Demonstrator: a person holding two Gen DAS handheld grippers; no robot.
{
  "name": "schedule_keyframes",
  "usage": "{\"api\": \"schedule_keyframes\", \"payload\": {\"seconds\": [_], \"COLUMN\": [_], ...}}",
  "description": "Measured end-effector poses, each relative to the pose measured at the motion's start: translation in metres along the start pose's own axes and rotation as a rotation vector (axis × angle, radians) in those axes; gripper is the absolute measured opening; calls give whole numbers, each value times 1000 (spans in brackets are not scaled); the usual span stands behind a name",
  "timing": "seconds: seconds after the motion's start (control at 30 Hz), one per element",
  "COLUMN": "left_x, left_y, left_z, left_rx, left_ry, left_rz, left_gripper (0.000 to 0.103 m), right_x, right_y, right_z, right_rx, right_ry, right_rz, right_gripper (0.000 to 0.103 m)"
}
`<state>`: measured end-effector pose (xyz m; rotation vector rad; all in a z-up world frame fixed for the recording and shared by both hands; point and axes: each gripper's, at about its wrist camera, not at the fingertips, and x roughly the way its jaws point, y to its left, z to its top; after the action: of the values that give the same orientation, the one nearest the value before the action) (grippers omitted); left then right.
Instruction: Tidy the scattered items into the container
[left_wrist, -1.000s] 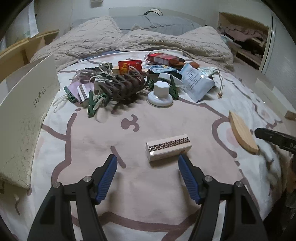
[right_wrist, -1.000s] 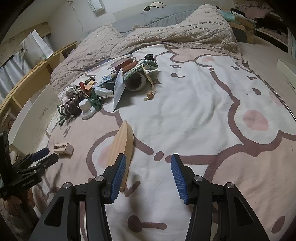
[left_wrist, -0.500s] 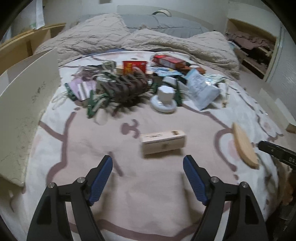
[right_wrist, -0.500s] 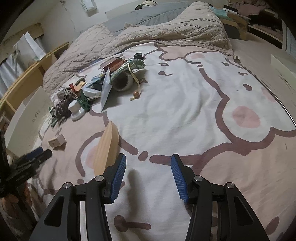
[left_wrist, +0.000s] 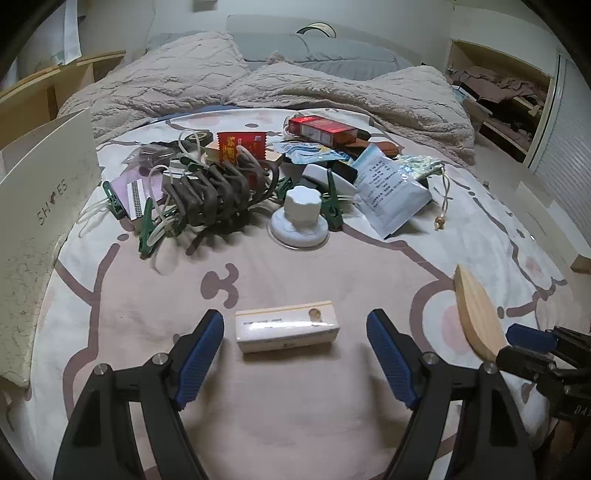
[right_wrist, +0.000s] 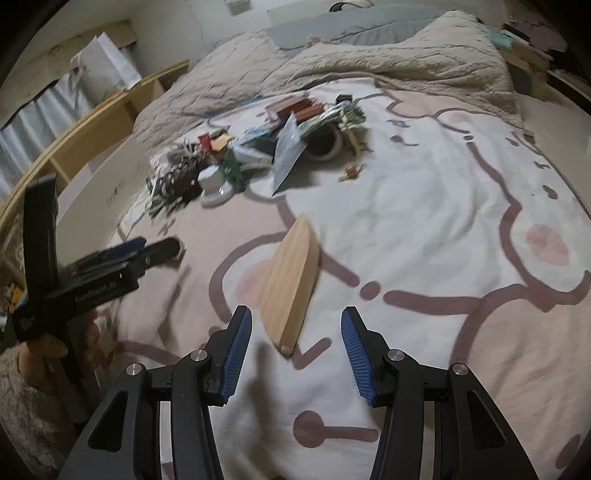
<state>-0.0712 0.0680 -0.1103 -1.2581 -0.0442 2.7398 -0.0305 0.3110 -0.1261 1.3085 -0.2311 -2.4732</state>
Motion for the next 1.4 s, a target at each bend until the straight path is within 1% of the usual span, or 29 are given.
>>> {"api": "schedule_keyframes", "payload": {"seconds": [0.13,0.2,0.27,0.3,0.33,0.4,0.47,0.6,0.67,0.7,0.8,0.93,1.1,1.17,1.3,1.4], "left_x": [4,6,9,10,10,11,9,7,6,5,3,4,6,7,9,11], "left_y": [2,2,2,2,3,5,7,11,15,16,20,20,17,19,21,20], "left_z": [-1,-3,-5,-6,-6,-7,-7,-7,-9,-9,-12,-13,-15,-15,-17,-18], "left_rx": [4,13,23,25,25,22,22,43,60,70,88,87,89,80,67,62], "left_ry": [4,4,4,6,9,13,11,18,24,28,27,16,-2,-9,-12,-13], "left_rz": [13,24,31,33,35,34,32,32,33,31,30,21,9,1,-8,-9], "left_gripper": [80,79,76,72,71,70,69,61,58,56,56,56,56,56,56,56], "right_x": [2,3,3,3,2,1,-2,-7,-9,-9,-9,-5,1,2,-2,-3], "right_y": [6,8,10,11,10,5,-3,-12,-17,-19,-21,-15,-12,-9,3,4], "right_z": [-3,-4,-4,-4,-4,-1,1,5,6,6,6,7,7,8,9,11], "right_rx": [-52,-70,-95,-104,-108,-103,-84,-68,-52,-39,-10,8,78,85,52,65], "right_ry": [13,20,23,19,12,11,6,-11,-15,-15,-14,-19,-14,-13,-30,-46], "right_rz": [-27,-29,-47,-63,-87,-125,-117,-148,-150,-140,-81,-10,71,94,133,118], "right_gripper": [51,59,59,59,59,59,59,59,59,59,59,59,59,59,59,59]}}
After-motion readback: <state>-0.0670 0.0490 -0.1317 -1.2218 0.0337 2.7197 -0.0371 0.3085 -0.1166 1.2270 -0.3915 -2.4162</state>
